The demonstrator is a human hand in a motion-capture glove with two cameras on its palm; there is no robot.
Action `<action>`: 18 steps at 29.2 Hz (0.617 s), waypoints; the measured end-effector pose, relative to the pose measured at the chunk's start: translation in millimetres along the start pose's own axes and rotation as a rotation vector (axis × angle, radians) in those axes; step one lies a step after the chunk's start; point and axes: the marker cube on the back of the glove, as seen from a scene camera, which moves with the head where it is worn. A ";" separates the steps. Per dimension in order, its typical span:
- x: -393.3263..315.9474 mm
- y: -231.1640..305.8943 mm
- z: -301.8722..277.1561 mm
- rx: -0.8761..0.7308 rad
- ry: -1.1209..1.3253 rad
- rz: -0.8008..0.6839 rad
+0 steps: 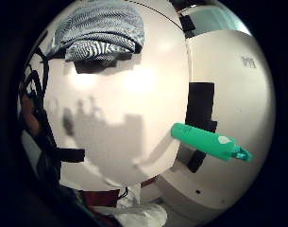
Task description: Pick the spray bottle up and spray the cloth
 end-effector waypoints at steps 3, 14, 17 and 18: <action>1.7 1.3 0.3 -0.001 0.004 0.005; 4.4 1.5 0.5 -0.006 0.012 0.023; 4.0 1.9 0.1 -0.006 0.012 0.025; 3.7 2.3 0.0 -0.007 0.011 0.024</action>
